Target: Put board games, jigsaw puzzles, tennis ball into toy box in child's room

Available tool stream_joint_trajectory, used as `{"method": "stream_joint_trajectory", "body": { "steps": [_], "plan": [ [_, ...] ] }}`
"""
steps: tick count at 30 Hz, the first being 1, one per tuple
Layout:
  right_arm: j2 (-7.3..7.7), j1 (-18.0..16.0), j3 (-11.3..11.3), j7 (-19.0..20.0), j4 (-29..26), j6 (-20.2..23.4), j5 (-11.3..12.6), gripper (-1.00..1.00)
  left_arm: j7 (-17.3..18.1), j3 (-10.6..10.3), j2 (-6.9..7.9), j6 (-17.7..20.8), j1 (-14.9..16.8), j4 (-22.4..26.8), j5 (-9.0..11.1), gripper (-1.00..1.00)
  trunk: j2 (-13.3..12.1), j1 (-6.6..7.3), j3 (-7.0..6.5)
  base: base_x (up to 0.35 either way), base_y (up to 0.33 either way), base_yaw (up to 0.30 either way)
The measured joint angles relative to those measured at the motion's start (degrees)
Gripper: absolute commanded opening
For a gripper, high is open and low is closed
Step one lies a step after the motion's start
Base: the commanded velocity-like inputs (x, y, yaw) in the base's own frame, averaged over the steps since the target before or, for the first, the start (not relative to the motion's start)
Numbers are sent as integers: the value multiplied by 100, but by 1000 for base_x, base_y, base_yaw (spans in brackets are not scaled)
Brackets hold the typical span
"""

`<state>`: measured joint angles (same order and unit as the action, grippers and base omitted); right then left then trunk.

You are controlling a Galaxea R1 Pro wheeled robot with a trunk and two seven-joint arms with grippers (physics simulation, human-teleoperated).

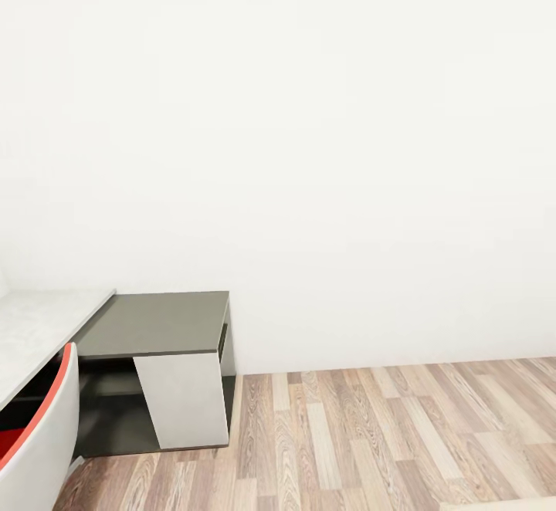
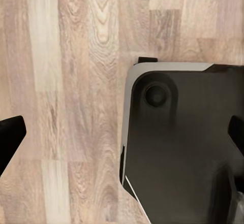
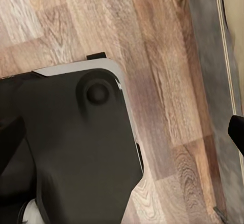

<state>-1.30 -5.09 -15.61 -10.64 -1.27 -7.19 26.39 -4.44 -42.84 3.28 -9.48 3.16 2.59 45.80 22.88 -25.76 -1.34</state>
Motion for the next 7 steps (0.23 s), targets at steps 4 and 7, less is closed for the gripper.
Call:
{"method": "stream_joint_trajectory", "body": {
  "steps": [4, 7],
  "plan": [
    [0, 0, 1, 0, -9, -3, -3, 100, 0, -21, 1, -5, 2, 2, -9, 100, 0, 0, 0, 0, 0, 0],
    [5, 0, -7, 0, -2, -2, 1, 100, 0, -21, 2, -1, 2, 3, -15, 100, 0, 0, 0, 0, 0, 0]
  ]
}}
